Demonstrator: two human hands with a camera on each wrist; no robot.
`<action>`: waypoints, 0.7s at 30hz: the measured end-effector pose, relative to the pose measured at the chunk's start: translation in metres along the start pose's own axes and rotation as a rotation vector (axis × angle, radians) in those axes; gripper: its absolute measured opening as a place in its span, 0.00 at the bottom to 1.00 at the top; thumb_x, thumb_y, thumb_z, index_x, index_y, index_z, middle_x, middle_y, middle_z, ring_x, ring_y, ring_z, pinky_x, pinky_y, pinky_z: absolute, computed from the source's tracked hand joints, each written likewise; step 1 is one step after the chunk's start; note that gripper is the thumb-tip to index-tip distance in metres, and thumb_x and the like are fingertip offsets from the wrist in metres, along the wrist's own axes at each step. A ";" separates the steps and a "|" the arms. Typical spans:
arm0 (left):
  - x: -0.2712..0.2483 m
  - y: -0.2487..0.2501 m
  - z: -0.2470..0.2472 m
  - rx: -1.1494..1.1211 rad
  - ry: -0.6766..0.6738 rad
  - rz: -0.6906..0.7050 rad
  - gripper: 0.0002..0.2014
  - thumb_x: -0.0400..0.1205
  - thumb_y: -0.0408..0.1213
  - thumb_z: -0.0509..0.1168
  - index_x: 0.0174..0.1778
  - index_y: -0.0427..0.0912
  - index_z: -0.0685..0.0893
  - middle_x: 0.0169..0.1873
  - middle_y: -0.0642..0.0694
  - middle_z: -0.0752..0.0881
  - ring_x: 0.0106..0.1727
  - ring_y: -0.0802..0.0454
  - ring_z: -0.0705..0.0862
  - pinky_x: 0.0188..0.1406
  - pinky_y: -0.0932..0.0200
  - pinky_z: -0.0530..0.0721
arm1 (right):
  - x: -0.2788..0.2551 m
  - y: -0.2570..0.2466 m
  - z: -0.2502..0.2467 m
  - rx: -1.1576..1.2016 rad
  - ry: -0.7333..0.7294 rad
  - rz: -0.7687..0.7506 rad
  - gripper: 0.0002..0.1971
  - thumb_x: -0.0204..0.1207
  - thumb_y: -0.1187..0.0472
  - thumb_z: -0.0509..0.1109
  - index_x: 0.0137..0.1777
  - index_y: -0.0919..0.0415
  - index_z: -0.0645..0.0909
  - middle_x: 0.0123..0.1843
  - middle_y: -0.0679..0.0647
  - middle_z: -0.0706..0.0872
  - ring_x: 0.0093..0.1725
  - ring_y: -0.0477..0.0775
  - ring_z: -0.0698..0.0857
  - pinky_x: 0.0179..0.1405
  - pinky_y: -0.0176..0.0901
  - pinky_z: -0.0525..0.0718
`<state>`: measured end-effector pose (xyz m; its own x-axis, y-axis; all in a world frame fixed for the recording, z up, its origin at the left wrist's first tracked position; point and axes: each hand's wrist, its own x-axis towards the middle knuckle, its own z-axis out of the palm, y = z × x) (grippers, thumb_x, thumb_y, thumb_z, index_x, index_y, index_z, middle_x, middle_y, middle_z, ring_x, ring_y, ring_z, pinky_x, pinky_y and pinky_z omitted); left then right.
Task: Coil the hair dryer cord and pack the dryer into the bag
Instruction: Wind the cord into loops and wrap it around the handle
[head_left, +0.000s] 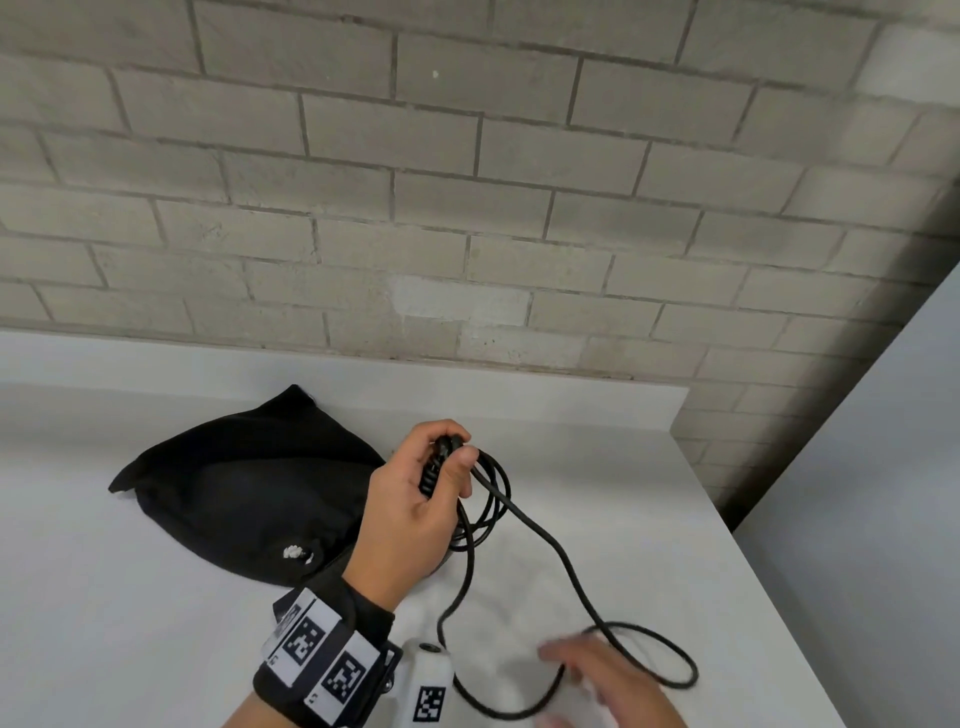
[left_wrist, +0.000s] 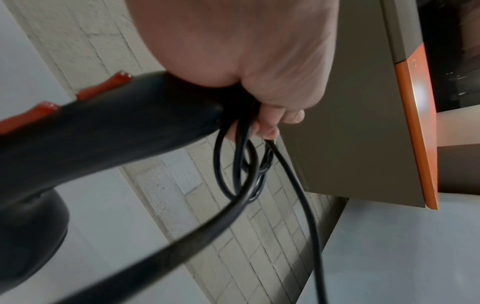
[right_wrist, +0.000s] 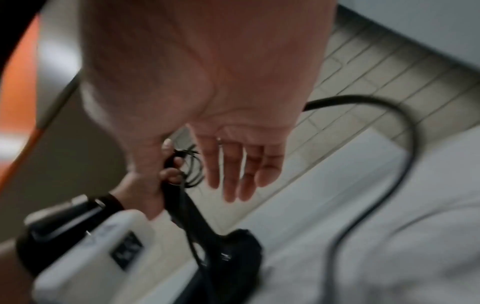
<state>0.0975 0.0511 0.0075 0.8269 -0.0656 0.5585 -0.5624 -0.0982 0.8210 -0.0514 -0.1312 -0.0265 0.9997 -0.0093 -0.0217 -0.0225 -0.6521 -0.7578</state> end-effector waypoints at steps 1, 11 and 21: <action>-0.001 0.000 0.002 -0.006 -0.001 0.002 0.13 0.83 0.54 0.62 0.54 0.49 0.82 0.29 0.50 0.83 0.29 0.56 0.80 0.33 0.60 0.82 | 0.005 -0.018 0.004 0.070 0.030 -0.070 0.33 0.59 0.20 0.62 0.65 0.27 0.74 0.64 0.20 0.73 0.61 0.29 0.77 0.56 0.22 0.73; -0.003 0.002 -0.006 -0.002 0.012 0.001 0.13 0.82 0.55 0.63 0.54 0.51 0.83 0.29 0.49 0.84 0.29 0.56 0.82 0.33 0.62 0.82 | 0.061 -0.063 0.035 0.359 0.147 -0.072 0.08 0.79 0.60 0.71 0.42 0.45 0.85 0.36 0.53 0.89 0.29 0.41 0.79 0.34 0.37 0.80; 0.009 0.000 -0.012 -0.201 0.029 -0.107 0.15 0.79 0.56 0.66 0.51 0.49 0.84 0.27 0.43 0.79 0.21 0.56 0.70 0.18 0.61 0.71 | 0.018 -0.035 -0.012 0.388 0.051 0.106 0.05 0.68 0.55 0.82 0.42 0.49 0.90 0.34 0.59 0.89 0.32 0.47 0.84 0.38 0.35 0.80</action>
<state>0.1052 0.0623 0.0143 0.8829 -0.0364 0.4681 -0.4631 0.0967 0.8810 -0.0330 -0.1172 0.0073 0.9906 -0.1052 -0.0879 -0.1168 -0.3115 -0.9431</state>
